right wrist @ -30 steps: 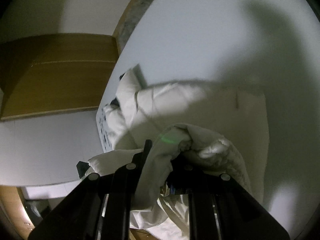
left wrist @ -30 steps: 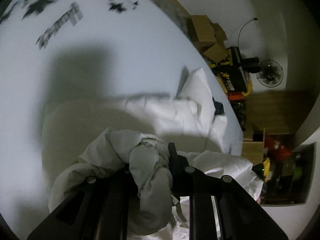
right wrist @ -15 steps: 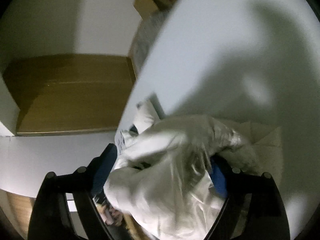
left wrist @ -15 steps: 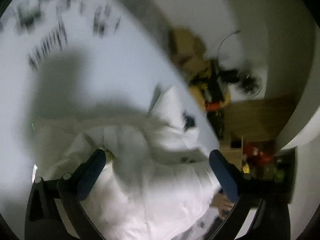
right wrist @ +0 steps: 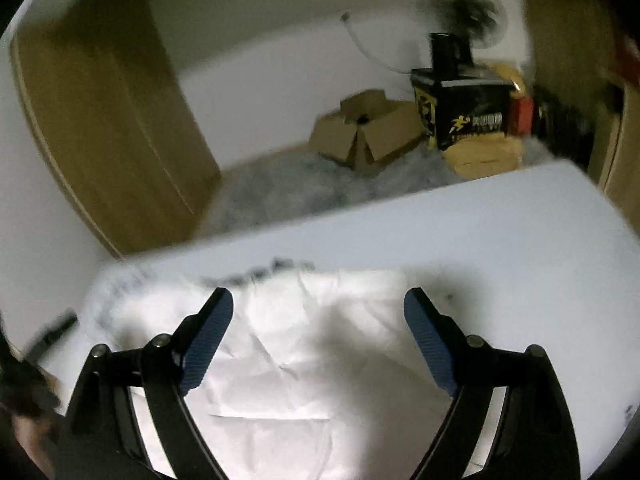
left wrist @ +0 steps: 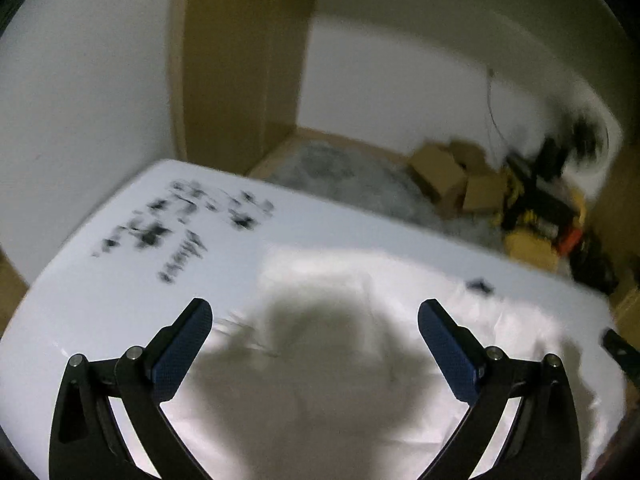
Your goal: Fold large clothes
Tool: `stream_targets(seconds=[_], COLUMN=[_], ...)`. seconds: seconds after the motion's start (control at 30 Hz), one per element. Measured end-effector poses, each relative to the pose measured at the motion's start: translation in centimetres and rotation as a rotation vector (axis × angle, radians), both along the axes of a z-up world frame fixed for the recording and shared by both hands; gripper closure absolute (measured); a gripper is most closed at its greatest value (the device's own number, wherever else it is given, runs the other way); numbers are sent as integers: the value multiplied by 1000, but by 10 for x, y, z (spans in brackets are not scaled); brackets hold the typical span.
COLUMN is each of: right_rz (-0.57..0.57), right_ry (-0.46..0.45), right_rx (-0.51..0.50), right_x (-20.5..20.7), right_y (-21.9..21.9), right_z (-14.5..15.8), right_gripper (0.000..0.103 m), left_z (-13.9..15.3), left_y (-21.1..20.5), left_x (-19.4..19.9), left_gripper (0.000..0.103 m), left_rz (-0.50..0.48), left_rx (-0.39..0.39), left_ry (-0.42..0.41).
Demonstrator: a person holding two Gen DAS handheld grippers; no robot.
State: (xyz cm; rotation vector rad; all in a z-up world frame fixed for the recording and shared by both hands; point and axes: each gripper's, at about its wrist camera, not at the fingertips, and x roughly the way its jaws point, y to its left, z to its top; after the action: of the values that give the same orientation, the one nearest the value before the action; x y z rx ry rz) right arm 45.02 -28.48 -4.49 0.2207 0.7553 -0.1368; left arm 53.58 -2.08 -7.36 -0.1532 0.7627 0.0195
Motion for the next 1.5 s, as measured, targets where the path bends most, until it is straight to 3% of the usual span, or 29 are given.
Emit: stream_targets(seconds=[0.1,0.2,0.27,0.47,0.67,0.8,0.87,0.9,0.97,1.0,1.1,1.17,1.3,1.5], right_rz=[13,28,47,45,56,80,91,76,59,49,17,17,16,31], right_ry=[110,197,190,113,138,187,238,186,122,111,139,189,158,172], right_rx=[-61,-45,-20,-123,-96,-93,-67,5,48,12,-143,-168,-118,-54], right_x=[23,31,32,30,42,45,37,20,-4,-13,-19,-18,-17,-3], right_y=[8,-12,-15,6,1,1,-8,-19,-32,-36,-45,-53,-63,-69], right_z=[-50,-84,-99,-109,-118,-117,-101,-84,-61,-54,-61,-83,-102,-114], right_gripper=[15,14,6,2,1,1,3,3,2,2,2,2,0,0], left_z=[-33,-77,-95,-105,-110,-99,-75,-62,-39,-37,-56,-75,-95,-108], left_y=[-21,-19,-13,-27,-29,-17,-15,-21,-51,-69,-105,-115,-117,-119], left_x=[12,24,27,21,26,28,9,-2,-24,-29,-26,-20,-20,-11], left_gripper=[0,0,0,0,0,0,0,0,0,0,0,0,0,0], left_rz=[-25,14,20,60,55,39,18,-14,-110,-147,-192,-180,-163,-140], left_rx=[82,185,152,251,243,169,51,23,33,53,74,120,118,131], left_ry=[6,47,81,23,57,131,120,97,43,39,100,142,107,125])
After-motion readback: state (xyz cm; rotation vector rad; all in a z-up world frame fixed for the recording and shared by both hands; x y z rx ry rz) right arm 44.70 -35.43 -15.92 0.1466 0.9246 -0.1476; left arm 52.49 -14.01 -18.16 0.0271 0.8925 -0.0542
